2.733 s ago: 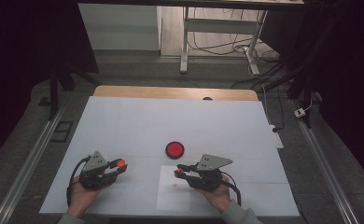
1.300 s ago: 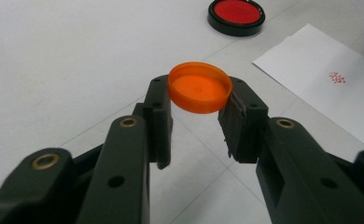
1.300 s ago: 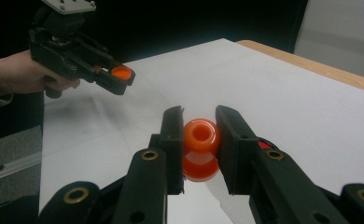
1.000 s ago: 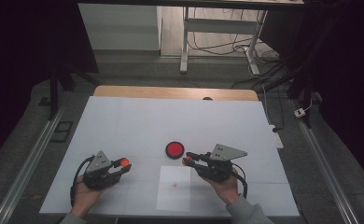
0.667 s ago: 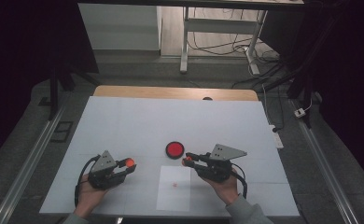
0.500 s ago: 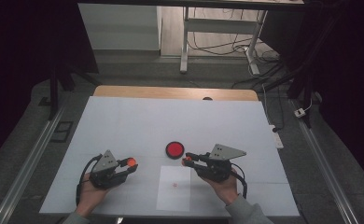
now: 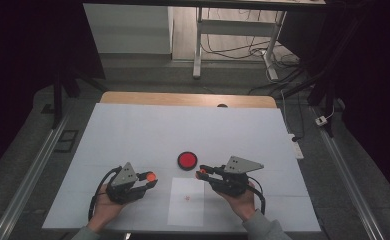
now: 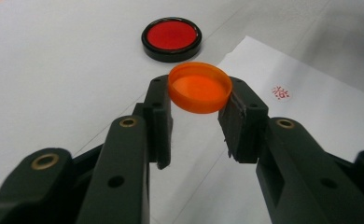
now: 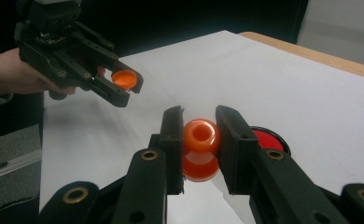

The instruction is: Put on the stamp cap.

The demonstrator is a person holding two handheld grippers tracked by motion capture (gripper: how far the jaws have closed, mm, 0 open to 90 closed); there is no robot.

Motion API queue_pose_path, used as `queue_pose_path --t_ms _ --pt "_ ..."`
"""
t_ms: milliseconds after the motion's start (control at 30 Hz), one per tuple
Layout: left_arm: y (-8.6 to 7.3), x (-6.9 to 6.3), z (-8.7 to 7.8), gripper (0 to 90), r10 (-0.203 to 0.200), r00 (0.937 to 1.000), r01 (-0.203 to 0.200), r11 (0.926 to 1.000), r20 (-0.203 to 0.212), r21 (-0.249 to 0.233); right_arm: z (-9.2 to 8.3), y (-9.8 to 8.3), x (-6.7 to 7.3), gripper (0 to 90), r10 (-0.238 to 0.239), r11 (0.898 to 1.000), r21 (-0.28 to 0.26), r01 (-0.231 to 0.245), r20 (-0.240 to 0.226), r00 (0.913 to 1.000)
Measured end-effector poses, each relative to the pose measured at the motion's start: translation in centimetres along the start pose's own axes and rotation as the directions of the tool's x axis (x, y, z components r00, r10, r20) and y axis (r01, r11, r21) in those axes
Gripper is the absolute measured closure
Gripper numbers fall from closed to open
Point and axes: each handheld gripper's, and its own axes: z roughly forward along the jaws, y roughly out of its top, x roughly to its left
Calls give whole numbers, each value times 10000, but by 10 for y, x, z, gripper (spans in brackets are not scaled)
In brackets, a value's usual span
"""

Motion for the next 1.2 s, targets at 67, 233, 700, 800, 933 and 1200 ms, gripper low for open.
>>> queue_pose_path --t_ms 67,233,700,800,933,1200 --pt "1 -1 1 645 34 10000 -33 10000 59 -21 -1 0 0 723 -51 10000 -11 51 41 10000" --pt "4 -3 7 645 102 9996 -103 9999 256 36 -1 1 -1 721 -22 10000 -68 23 93 10000" --pt "15 -9 17 645 330 9981 -331 9995 523 13 1 3 1 722 -76 10000 -41 76 20 10000" --pt "19 -8 18 645 349 9977 -345 9994 583 -68 1 3 2 722 -118 9999 -36 118 16 9999" --pt "24 -11 24 645 427 9961 -425 9991 769 -46 1 3 2 721 -103 9999 -28 103 4 9999" --pt "30 -19 38 645 573 9909 -575 9983 1222 -14 0 2 4 721 -101 9999 -15 101 -7 9999"
